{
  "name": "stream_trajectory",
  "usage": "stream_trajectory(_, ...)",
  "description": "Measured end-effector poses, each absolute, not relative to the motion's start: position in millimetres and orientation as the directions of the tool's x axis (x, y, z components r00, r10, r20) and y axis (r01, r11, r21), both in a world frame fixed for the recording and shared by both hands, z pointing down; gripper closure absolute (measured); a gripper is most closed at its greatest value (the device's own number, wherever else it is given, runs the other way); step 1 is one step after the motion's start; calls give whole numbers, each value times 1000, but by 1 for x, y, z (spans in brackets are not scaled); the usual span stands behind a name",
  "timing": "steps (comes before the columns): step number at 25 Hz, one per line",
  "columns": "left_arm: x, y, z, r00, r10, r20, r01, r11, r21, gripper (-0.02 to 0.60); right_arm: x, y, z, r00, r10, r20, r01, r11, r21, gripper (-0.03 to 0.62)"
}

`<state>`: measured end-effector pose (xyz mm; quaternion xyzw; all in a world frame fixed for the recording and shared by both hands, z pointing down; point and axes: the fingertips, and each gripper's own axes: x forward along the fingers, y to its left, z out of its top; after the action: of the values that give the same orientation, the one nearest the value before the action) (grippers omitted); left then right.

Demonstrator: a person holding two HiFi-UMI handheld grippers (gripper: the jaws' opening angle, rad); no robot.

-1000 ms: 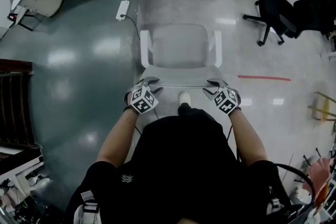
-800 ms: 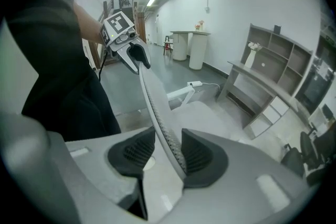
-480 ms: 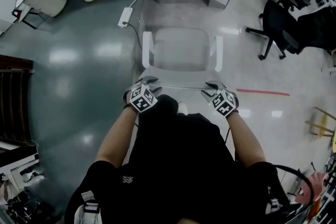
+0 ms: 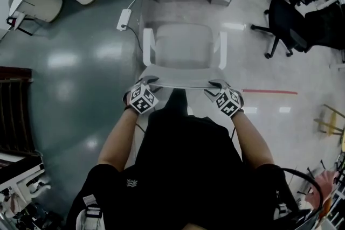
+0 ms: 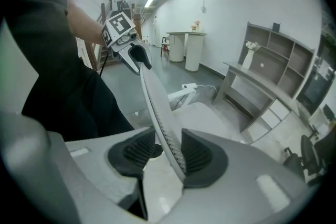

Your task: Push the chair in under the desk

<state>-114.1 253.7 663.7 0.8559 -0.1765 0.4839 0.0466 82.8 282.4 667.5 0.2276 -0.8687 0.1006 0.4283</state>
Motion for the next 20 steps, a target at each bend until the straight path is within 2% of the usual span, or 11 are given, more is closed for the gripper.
stream_trajectory(20, -125, 115, 668, 494, -264, 829, -331, -938, -101, 407, 71, 154, 674, -504, -299, 810, -520, 854, -8, 433)
